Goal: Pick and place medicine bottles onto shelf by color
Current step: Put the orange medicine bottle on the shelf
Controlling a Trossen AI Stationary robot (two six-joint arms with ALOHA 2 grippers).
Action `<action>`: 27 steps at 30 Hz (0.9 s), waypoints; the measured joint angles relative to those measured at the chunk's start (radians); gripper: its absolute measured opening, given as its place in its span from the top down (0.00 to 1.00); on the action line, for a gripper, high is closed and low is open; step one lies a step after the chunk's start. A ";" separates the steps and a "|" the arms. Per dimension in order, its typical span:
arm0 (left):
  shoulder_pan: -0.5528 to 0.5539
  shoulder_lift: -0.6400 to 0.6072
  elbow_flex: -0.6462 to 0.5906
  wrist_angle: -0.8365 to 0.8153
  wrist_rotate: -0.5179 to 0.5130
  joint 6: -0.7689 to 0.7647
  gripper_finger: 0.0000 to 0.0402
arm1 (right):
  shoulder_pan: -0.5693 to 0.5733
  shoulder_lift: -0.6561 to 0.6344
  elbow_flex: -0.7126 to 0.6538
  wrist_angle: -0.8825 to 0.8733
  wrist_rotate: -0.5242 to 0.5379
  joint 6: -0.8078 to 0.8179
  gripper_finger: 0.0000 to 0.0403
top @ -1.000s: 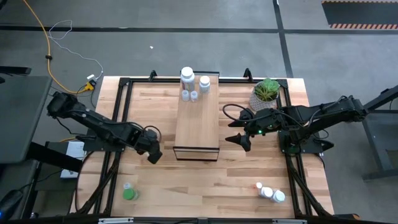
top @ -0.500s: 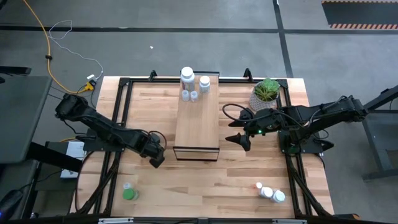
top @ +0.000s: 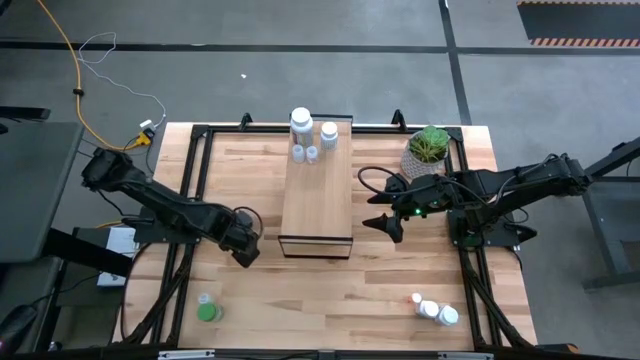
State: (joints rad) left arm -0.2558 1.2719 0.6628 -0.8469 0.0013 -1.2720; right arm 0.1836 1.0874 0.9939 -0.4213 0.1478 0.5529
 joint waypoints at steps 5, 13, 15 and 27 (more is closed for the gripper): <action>0.000 -0.092 0.048 -0.112 0.000 0.016 0.51 | 0.000 0.000 0.000 -0.001 0.000 -0.003 0.13; 0.049 -0.161 0.259 -0.301 -0.023 0.127 0.59 | 0.000 0.000 0.000 0.008 0.000 0.003 0.13; 0.071 -0.159 0.329 -0.343 -0.029 0.179 0.58 | 0.000 0.000 0.000 0.019 0.000 0.008 0.13; 0.247 0.080 0.800 -0.503 -0.050 0.603 0.58 | 0.000 0.000 0.000 0.023 0.000 0.019 0.13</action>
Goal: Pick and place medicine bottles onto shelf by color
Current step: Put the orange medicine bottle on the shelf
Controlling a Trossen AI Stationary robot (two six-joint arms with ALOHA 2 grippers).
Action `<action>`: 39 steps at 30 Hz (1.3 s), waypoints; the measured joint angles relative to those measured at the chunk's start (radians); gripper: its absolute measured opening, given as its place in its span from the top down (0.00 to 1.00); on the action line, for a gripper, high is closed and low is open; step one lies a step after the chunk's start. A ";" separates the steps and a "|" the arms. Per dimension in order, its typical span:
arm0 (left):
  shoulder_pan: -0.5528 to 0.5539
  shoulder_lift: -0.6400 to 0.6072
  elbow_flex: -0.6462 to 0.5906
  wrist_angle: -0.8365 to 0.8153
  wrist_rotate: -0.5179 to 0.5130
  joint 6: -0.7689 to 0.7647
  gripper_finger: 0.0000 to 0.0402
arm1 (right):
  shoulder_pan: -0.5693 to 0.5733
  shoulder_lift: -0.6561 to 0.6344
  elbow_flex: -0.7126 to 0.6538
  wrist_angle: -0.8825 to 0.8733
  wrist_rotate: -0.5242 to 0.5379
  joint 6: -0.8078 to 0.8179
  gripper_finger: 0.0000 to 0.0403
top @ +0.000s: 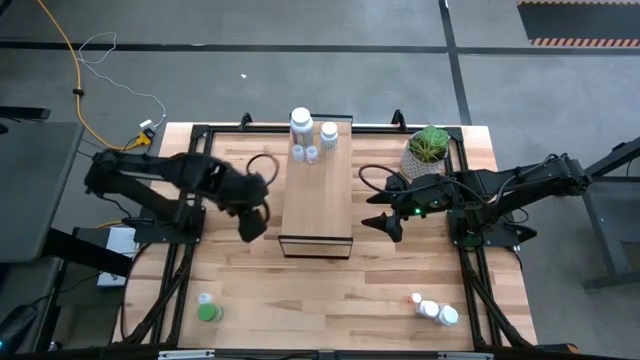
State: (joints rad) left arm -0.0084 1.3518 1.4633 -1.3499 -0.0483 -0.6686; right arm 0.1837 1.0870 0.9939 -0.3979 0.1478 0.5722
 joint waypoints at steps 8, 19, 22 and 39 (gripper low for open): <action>0.157 0.253 0.323 -0.061 -0.054 0.337 0.56 | 0.000 0.000 0.000 0.000 0.000 0.004 0.13; 0.290 0.521 0.477 -0.101 -0.115 0.585 0.55 | 0.000 0.000 0.000 -0.001 0.000 0.026 0.13; 0.308 0.566 0.477 -0.110 -0.121 0.625 0.55 | 0.000 0.000 0.000 -0.001 0.000 0.031 0.13; 0.332 0.616 0.478 -0.111 -0.122 0.770 0.51 | 0.000 0.000 0.000 -0.001 0.011 0.031 0.13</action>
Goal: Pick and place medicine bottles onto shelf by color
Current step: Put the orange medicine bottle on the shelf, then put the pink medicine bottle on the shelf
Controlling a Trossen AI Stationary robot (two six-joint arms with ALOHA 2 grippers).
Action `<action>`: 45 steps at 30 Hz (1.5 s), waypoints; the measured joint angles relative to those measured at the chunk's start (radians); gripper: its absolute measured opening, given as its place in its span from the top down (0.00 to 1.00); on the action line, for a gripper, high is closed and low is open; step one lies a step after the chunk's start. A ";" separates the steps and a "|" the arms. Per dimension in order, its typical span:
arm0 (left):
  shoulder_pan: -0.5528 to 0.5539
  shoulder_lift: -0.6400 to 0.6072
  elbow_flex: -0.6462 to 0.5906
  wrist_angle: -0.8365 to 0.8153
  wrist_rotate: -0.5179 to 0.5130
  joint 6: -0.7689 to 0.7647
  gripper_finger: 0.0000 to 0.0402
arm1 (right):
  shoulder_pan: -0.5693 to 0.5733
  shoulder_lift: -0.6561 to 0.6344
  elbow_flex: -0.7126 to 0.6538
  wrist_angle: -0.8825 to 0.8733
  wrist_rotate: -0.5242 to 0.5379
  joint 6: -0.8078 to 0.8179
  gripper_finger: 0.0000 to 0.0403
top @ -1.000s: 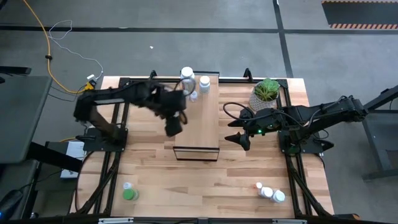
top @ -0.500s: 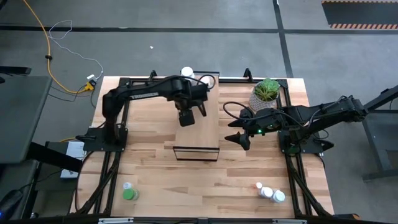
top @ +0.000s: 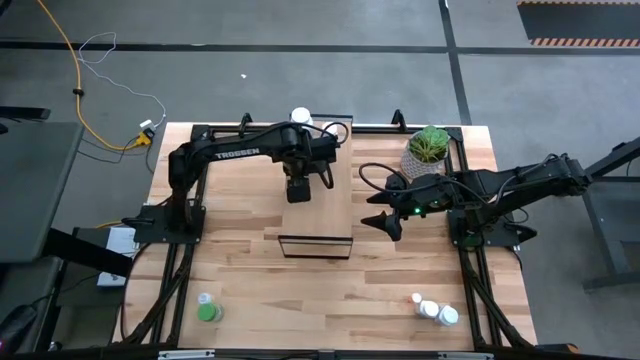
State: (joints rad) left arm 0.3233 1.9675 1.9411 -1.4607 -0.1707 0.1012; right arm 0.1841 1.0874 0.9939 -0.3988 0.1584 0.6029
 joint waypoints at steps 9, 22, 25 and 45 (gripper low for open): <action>0.000 0.000 0.000 -0.005 -0.022 -0.001 0.29 | 0.000 0.000 0.000 0.000 0.021 0.000 0.13; -0.001 -0.096 0.000 -0.020 0.064 -0.091 0.15 | 0.000 0.000 0.000 0.000 0.021 -0.026 0.13; -0.001 -0.149 0.000 -0.017 0.069 -0.144 0.15 | 0.000 0.000 0.000 0.000 0.021 -0.027 0.13; -0.281 -0.962 -0.790 0.947 0.033 -0.543 0.15 | 0.000 0.000 0.000 -0.006 0.027 0.000 0.13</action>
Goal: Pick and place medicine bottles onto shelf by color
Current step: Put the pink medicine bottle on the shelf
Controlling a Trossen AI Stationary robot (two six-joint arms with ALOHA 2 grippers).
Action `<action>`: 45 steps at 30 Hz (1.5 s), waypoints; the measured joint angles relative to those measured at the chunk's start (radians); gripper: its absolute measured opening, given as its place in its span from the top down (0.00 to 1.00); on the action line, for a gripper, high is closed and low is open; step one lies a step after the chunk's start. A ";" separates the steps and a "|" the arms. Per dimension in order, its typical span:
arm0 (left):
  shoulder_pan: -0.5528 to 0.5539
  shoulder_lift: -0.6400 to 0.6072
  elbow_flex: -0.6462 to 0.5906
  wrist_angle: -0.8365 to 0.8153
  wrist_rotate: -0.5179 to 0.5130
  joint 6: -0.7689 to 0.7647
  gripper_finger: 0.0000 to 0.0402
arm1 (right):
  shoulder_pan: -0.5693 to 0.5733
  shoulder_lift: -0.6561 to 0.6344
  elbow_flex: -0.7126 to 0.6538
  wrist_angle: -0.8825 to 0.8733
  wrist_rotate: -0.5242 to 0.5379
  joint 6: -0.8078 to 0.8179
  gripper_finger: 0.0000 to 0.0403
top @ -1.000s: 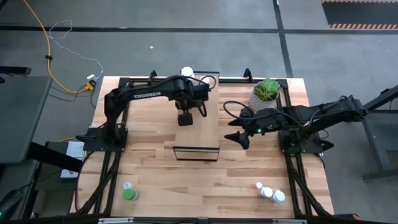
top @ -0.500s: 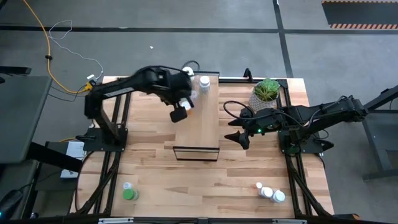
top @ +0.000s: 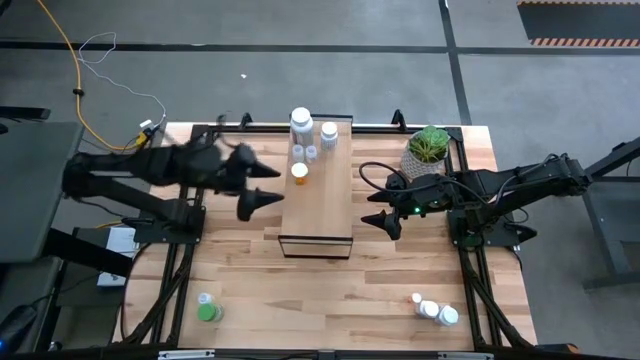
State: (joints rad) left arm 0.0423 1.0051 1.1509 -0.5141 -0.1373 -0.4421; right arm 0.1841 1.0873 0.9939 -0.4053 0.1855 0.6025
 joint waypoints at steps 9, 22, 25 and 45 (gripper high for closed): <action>-0.142 -0.285 -0.413 0.490 -0.173 -0.029 0.15 | 0.000 0.000 0.000 0.007 0.000 0.000 0.13; -0.148 -0.337 -0.452 0.467 -0.135 0.155 0.15 | 0.000 0.000 0.000 0.020 -0.001 -0.098 0.13; -0.148 -0.335 -0.451 0.463 -0.135 0.187 0.15 | 0.000 0.000 0.000 0.023 -0.001 -0.099 0.13; -0.148 -0.335 -0.452 0.458 -0.135 0.348 0.42 | 0.000 0.000 0.000 0.025 0.002 -0.138 0.13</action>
State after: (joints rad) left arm -0.1059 0.6701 0.6993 -0.0565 -0.2726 -0.0940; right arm 0.1841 1.0874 0.9939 -0.3800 0.1874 0.4641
